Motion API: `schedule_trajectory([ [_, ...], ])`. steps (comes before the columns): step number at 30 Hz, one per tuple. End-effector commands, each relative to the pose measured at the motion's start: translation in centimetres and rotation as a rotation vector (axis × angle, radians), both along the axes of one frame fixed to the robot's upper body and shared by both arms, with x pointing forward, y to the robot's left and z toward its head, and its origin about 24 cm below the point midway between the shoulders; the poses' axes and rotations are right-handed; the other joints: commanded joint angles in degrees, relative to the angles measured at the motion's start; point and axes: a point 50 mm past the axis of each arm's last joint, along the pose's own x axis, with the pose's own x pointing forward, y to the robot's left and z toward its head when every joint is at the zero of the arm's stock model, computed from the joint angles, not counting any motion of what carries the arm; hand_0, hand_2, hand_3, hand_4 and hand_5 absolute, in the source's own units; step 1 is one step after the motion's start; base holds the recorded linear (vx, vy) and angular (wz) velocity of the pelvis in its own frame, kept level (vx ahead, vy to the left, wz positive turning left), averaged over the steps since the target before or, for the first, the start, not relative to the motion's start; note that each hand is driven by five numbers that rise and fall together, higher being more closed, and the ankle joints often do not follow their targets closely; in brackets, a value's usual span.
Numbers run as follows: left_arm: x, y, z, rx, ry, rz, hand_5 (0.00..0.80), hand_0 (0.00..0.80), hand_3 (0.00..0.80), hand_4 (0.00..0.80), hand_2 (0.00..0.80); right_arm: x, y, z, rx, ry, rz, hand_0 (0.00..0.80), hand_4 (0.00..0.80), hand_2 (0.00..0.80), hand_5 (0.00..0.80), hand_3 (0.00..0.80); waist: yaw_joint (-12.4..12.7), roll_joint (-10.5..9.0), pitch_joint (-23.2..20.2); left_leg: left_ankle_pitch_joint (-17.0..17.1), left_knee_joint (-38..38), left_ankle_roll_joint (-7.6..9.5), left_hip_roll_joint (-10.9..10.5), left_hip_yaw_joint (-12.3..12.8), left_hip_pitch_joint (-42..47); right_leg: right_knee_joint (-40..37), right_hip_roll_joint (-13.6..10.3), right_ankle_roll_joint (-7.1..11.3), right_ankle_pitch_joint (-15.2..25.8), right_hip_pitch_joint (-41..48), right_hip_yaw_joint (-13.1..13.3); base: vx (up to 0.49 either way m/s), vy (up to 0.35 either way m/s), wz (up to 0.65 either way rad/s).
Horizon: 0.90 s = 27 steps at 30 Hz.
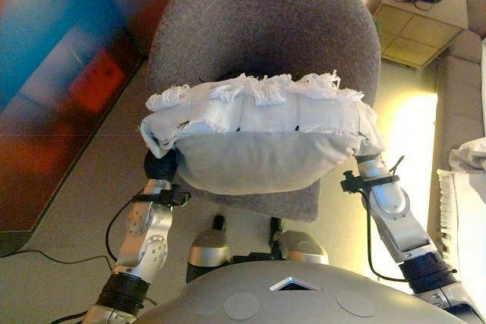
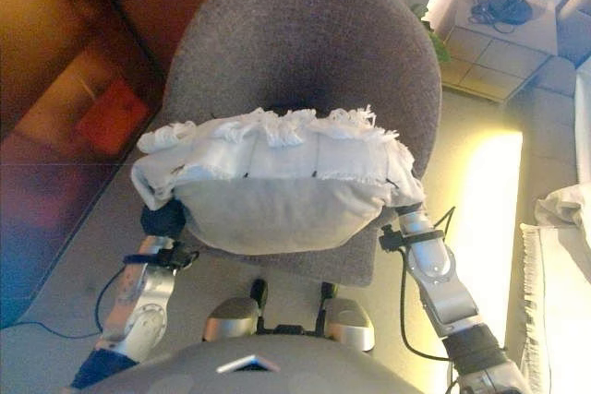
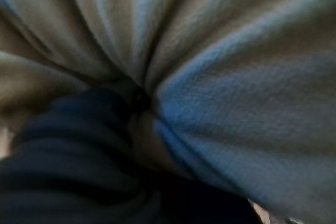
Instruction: Pick up the cushion and take it to the sofa
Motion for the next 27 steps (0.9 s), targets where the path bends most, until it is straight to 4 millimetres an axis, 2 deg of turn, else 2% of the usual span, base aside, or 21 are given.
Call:
schedule_trajectory([
  [1,2.0,-3.0,5.4,0.003,-0.335,-0.132,0.800,0.800,0.800,0.800,0.800,0.6,3.5,3.9,0.112,-0.202,0.165,0.800,0.800,0.800,0.800,0.800,1.25,-2.08,0.35,-3.37,3.39,2.10,-2.70,-1.56,-4.06,2.88,-3.22,4.50,-6.38,2.81,-0.48,0.012,-0.050,0.07],
  [6,3.2,-3.9,6.3,0.047,-0.392,-0.151,0.800,0.800,0.800,0.800,0.800,1.6,4.4,3.4,0.161,-0.180,0.168,0.800,0.800,0.800,0.800,0.800,0.64,-1.00,1.80,-2.93,2.38,1.98,-2.66,-1.41,-5.09,1.25,-3.04,4.38,-5.41,1.42,0.17,-0.001,-0.001,0.02],
  [15,6.6,-6.0,8.4,0.071,-0.500,-0.118,0.800,0.800,0.800,0.800,0.800,4.2,5.8,4.7,0.145,-0.269,0.192,0.800,0.800,0.800,0.800,0.800,-1.38,0.36,6.41,-1.92,0.92,1.98,-3.36,-1.02,-7.98,0.66,-3.06,4.47,-4.47,-2.72,2.09,-0.061,0.034,-0.01],
  [21,9.3,-7.8,10.8,0.129,-0.607,-0.102,0.800,0.800,0.800,0.800,0.800,6.6,6.5,7.2,0.142,-0.382,0.158,0.800,0.800,0.800,0.800,0.800,-2.91,0.13,9.44,-1.51,0.47,2.15,-3.47,-0.31,-9.94,1.17,-2.96,4.59,-4.01,-5.72,3.45,-0.063,0.012,-0.04],
  [27,11.2,-9.3,12.4,0.157,-0.651,-0.096,0.800,0.800,0.800,0.800,0.800,8.1,7.2,9.2,0.135,-0.457,0.132,0.800,0.800,0.800,0.800,0.800,-4.09,0.04,10.71,-1.75,0.63,2.29,-3.71,0.33,-10.49,1.39,-3.04,4.72,-4.03,-6.52,4.55,0.003,0.013,-0.03],
])
